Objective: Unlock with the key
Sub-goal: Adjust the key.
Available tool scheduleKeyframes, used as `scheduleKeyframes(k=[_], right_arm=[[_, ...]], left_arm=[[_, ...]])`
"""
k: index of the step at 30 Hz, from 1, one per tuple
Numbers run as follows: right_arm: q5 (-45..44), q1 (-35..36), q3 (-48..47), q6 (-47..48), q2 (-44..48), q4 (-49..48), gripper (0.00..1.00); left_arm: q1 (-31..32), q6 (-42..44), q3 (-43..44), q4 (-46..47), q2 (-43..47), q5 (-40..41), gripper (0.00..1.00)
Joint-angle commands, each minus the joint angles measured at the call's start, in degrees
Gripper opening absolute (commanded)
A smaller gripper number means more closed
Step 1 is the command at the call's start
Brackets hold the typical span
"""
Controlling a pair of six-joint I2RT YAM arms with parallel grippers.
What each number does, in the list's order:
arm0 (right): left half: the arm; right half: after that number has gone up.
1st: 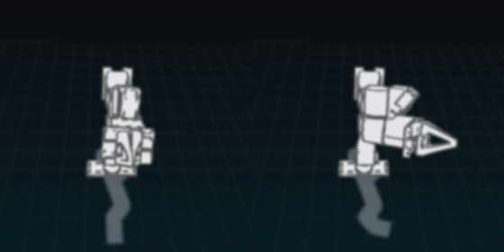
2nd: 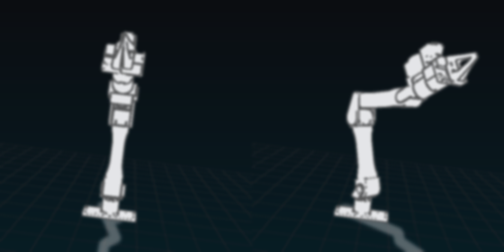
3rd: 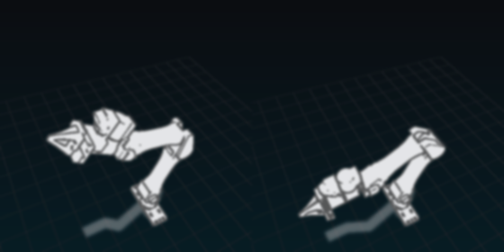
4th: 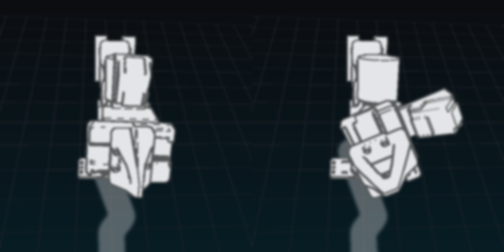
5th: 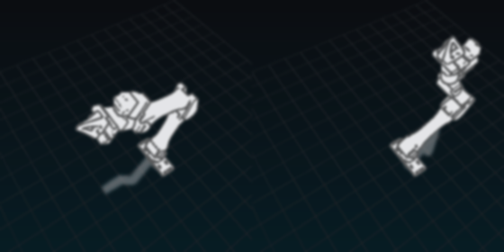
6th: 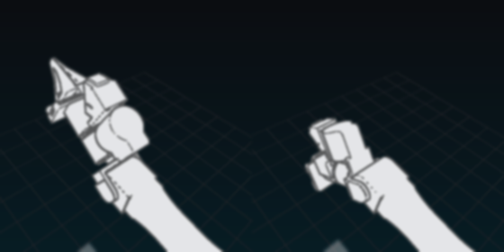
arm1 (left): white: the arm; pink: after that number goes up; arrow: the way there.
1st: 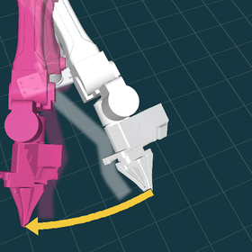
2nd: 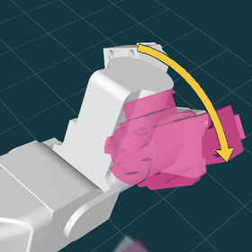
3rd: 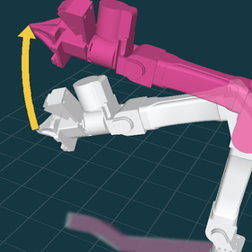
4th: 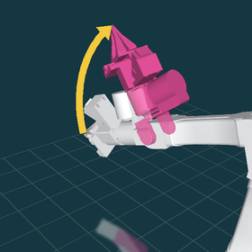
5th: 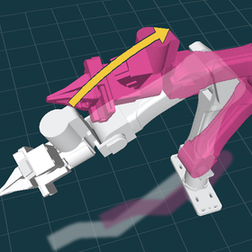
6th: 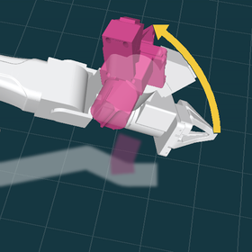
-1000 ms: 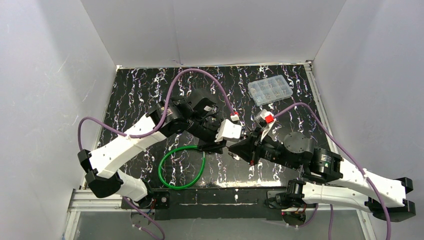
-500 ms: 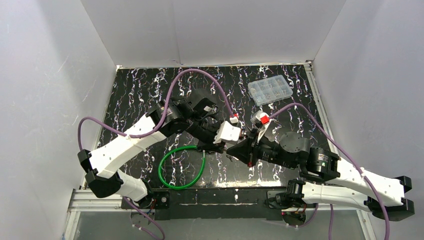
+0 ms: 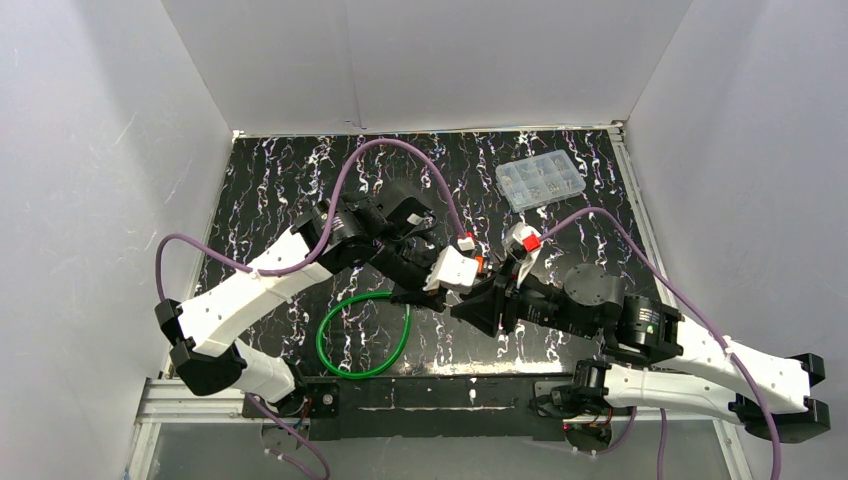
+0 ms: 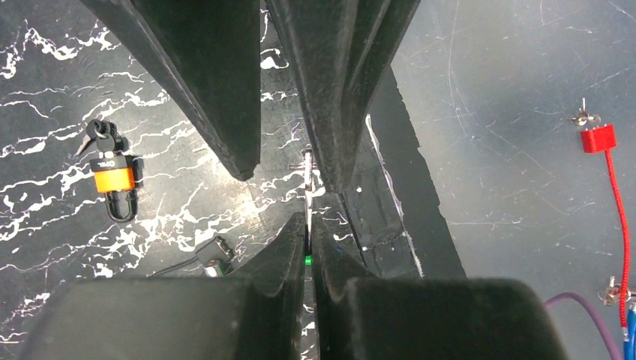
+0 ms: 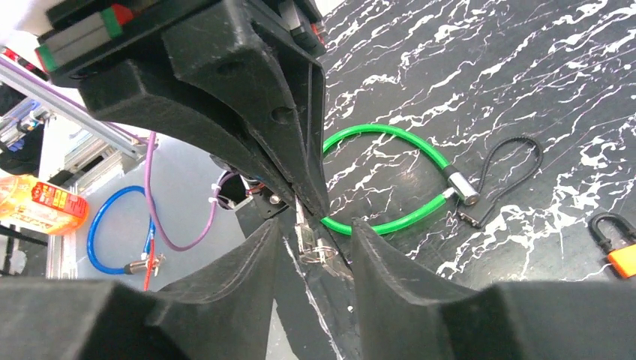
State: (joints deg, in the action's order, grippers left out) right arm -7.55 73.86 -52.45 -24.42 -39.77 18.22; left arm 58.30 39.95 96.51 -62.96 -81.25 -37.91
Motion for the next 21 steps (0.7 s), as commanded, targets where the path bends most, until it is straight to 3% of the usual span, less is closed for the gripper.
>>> scheduleKeyframes(k=[1,11,21], right_arm=[[-0.78,-0.28,-2.03,1.64,1.32,-1.78,0.49],[0.51,-0.26,-0.09,2.53,-0.19,-4.63,0.52],[-0.69,-0.30,1.10,3.39,-1.09,-6.00,0.38]], left_arm=[[0.03,-2.64,2.00,-0.38,0.02,0.41,0.00],[-0.28,-4.63,2.27,1.17,-0.08,1.17,0.00],[-0.38,-5.02,2.48,1.32,0.29,0.23,0.00]])
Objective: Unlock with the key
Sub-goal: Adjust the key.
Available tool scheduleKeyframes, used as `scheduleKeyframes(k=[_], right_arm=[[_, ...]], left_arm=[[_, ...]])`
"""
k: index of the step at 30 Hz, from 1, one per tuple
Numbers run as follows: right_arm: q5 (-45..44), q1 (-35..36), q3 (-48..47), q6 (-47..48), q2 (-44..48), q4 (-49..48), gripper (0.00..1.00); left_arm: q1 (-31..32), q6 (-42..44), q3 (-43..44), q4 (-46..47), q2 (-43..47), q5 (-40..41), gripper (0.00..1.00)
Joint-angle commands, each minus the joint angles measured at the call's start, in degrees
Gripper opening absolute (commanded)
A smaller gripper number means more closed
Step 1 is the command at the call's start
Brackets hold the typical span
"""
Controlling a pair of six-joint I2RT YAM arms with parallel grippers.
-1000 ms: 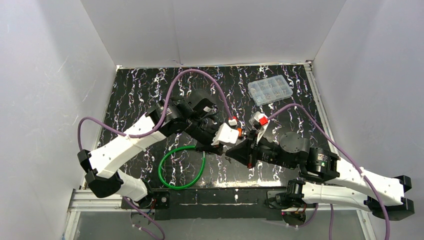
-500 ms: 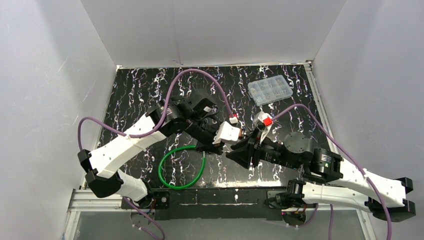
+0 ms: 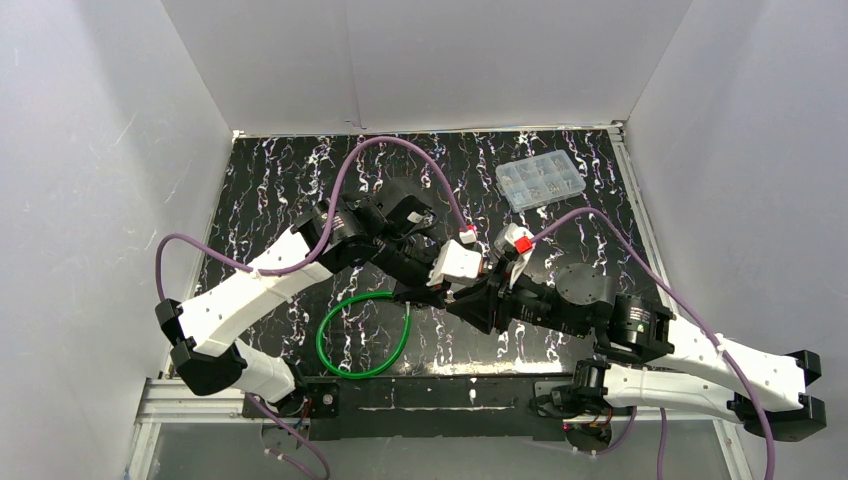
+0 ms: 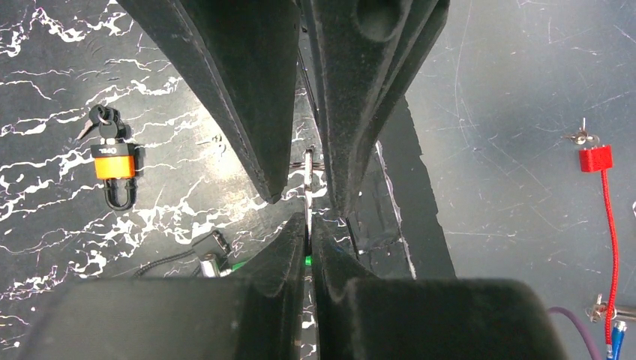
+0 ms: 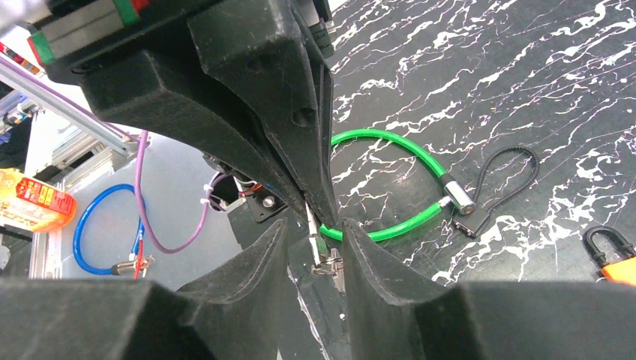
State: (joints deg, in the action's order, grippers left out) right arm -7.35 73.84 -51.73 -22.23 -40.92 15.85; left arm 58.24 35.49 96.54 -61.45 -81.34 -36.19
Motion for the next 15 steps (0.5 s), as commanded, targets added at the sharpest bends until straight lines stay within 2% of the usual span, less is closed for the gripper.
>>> scheduleKeyframes(k=[1,6,8,10,12,14,15], right_arm=[[-0.86,-0.28,0.65,1.20,0.03,-3.69,0.36],[-0.95,-0.24,1.78,0.81,0.37,-3.81,0.35],[-1.09,-0.28,2.08,0.75,0.89,-4.08,0.31],[-1.33,-0.31,2.24,0.75,1.37,-4.37,0.21],[-2.08,-0.37,2.40,0.65,2.06,-4.74,0.03],[-2.52,-0.37,2.63,0.48,2.68,-5.28,0.03],[-2.60,-0.37,2.66,0.50,2.94,-5.39,0.09]], left_arm=[[-0.30,-0.71,2.58,-0.20,0.38,-1.58,0.00],[-0.32,-0.14,3.33,-0.89,0.28,-1.85,0.00],[-0.32,-0.07,3.25,-1.04,0.28,-1.85,0.00],[-0.31,-0.04,3.15,-1.20,0.30,-2.00,0.00],[-0.31,-0.07,2.84,-1.08,0.29,-2.13,0.00],[-0.31,-0.15,2.71,-1.13,0.31,-2.20,0.00],[-0.32,-0.16,2.68,-1.18,0.29,-2.18,0.00]])
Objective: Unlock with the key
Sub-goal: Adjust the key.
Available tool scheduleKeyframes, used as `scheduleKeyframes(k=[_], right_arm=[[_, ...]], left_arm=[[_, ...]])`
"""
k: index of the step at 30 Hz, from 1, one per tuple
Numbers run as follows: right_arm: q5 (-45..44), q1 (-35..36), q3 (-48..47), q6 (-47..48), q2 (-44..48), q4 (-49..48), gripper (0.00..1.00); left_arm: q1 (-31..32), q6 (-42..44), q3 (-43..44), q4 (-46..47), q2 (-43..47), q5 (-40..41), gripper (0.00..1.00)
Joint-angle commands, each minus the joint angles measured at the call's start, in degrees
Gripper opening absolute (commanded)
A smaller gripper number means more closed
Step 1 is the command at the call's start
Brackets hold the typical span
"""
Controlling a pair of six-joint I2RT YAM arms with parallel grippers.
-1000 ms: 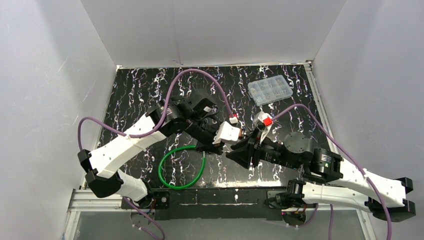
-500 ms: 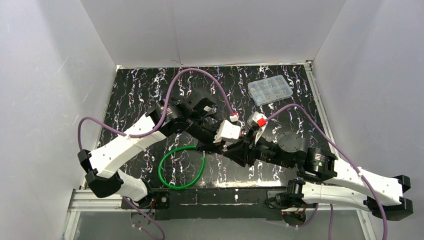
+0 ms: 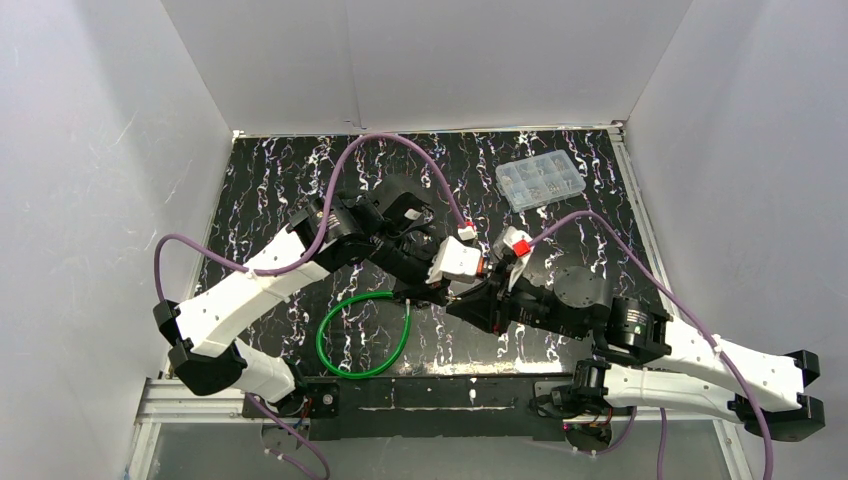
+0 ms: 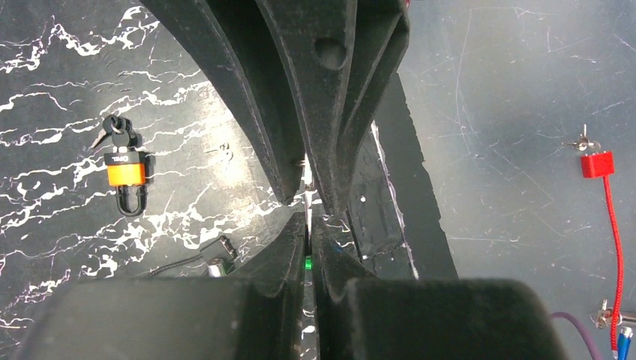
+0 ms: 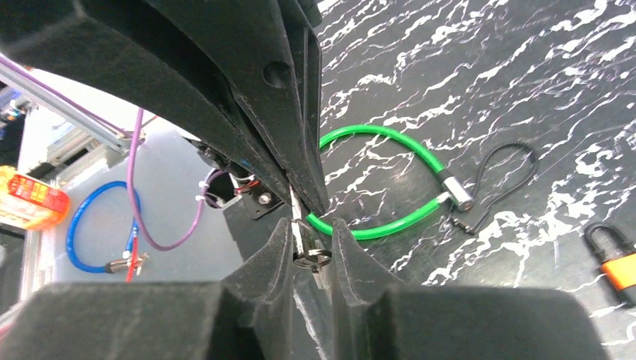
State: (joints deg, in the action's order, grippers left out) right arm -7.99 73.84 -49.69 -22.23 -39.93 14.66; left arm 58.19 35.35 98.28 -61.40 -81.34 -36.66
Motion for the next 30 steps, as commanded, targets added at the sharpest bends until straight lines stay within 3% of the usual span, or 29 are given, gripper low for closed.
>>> scheduleKeyframes(k=[1,4,14,24,28,30], right_arm=[[-2.05,-0.37,0.61,0.60,2.16,-4.18,0.17],[-2.32,-0.38,0.59,1.25,3.03,-4.15,0.34],[-3.24,-0.37,0.72,1.64,3.22,-4.21,0.46],[-1.97,-0.34,0.86,1.33,1.93,-5.07,0.40],[-2.43,-0.37,1.31,1.16,2.15,-5.47,0.29],[-2.43,-0.37,0.87,1.06,1.58,-4.53,0.19]], left_arm=[[-0.27,-0.02,0.91,-1.25,0.26,-1.68,0.00],[-0.26,-0.19,0.95,-1.08,0.13,-1.53,0.00],[-0.27,-0.33,1.07,-1.10,-0.03,-1.73,0.00],[-0.27,-0.68,1.09,-1.08,0.12,-1.56,0.00],[-0.28,-1.05,1.02,-0.89,0.25,-1.57,0.00],[-0.27,-1.04,1.08,-0.71,0.30,-1.64,0.00]])
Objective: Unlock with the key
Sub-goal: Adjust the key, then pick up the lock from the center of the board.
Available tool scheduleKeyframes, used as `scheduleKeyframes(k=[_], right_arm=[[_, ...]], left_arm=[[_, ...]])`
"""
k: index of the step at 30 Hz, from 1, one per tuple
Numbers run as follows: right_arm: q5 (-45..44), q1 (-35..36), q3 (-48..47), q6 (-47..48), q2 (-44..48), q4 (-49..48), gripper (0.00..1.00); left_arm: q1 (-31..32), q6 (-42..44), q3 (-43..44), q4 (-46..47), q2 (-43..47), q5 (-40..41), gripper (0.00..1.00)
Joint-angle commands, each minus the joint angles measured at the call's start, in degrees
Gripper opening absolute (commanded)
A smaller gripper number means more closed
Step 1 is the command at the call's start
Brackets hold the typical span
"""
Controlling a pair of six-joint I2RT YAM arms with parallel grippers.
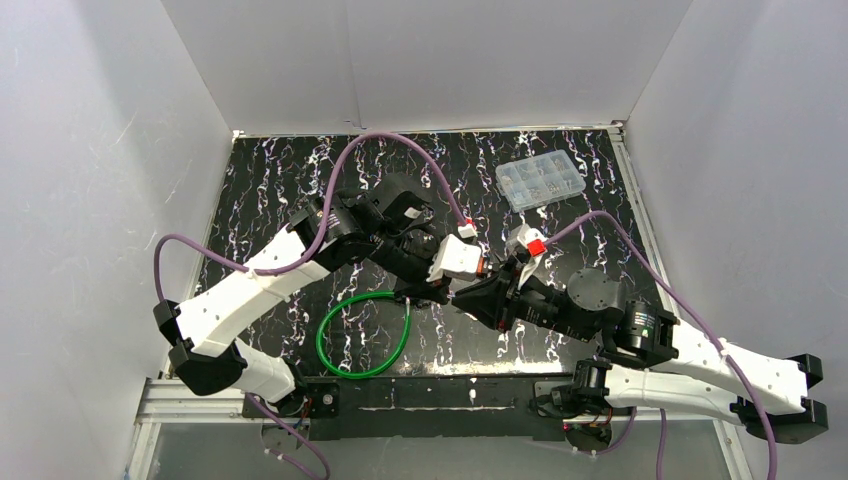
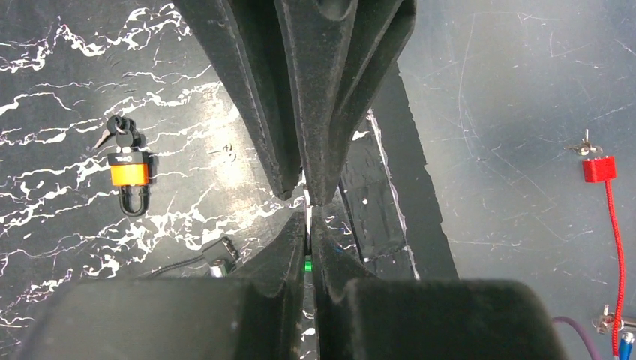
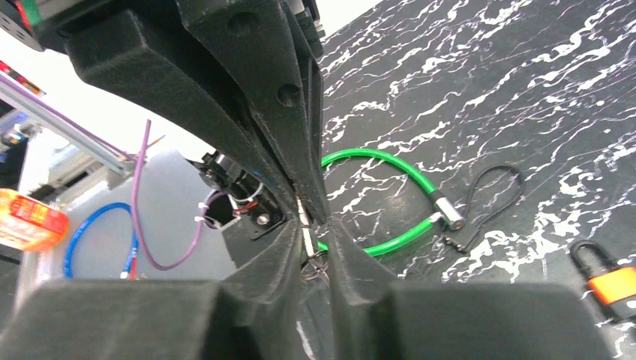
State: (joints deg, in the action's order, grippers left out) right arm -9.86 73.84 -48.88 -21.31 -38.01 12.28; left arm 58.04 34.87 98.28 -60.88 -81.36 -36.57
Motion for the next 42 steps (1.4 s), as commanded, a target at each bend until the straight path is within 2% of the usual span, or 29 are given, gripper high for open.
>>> scheduleKeyframes(k=[1,3,8,9,10,11,12,13,15,18,21,24,28,31,34,42], right_arm=[[-0.41,-0.36,-0.16,0.10,-0.68,-1.77,0.13],[-0.27,-0.36,-0.62,-0.05,-1.16,-0.98,0.01],[-0.68,-0.37,-1.50,-1.16,-1.19,1.87,0.01],[-0.99,-0.37,-1.51,-1.55,-0.95,2.57,0.01],[-1.32,-0.37,-1.49,-2.07,-0.54,3.16,0.01],[-1.62,-0.44,-1.37,-2.52,0.00,3.87,0.01],[-1.76,-0.52,-1.10,-2.90,0.49,4.40,0.01],[-1.75,-0.69,-0.86,-3.40,1.07,4.91,0.01],[-1.87,-0.81,-0.16,-4.72,2.30,6.20,0.01],[-1.88,-1.07,1.22,-7.45,4.20,8.74,0.01],[-2.18,-1.32,3.10,-10.04,5.97,11.76,0.01],[-2.62,-1.90,4.53,-12.36,7.63,13.85,0.01],[-2.92,-3.37,5.73,-14.12,9.24,14.38,0.01],[-2.48,-4.84,6.26,-14.87,9.64,13.70,0.01],[-2.13,-6.43,6.33,-15.33,9.26,13.48,0.01],[-1.01,-9.95,7.03,-16.54,8.63,12.56,0.01]], left_arm=[[-0.08,-0.59,1.10,-1.24,0.31,-1.77,0.00],[-0.12,-0.69,1.17,-1.13,0.30,-1.87,0.00],[-0.07,-1.12,1.56,-0.74,0.58,-0.93,0.02],[-0.09,-1.40,1.68,-0.53,0.65,-0.30,0.14],[-0.11,-1.93,1.66,-0.18,0.80,0.63,0.32],[-0.08,-2.21,1.43,0.42,1.19,1.71,0.60],[-0.12,-2.46,1.13,1.02,1.55,2.74,0.80],[-0.21,-2.61,0.80,1.47,1.93,4.09,0.86],[-0.71,-2.69,-0.14,1.91,2.87,6.66,0.91],[-4.43,-2.66,-5.04,3.96,6.16,7.59,0.94],[-10.81,-1.53,-14.17,6.78,9.90,6.91,0.98],[-18.89,2.74,-23.99,10.23,12.54,5.50,0.98],[-25.10,11.08,-32.89,12.10,9.78,4.27,0.98],[-27.12,15.18,-35.90,15.41,5.87,5.87,0.93],[-27.61,16.01,-37.72,20.08,2.31,7.99,0.83],[-27.63,13.20,-44.21,33.68,-1.77,9.66,0.80]])
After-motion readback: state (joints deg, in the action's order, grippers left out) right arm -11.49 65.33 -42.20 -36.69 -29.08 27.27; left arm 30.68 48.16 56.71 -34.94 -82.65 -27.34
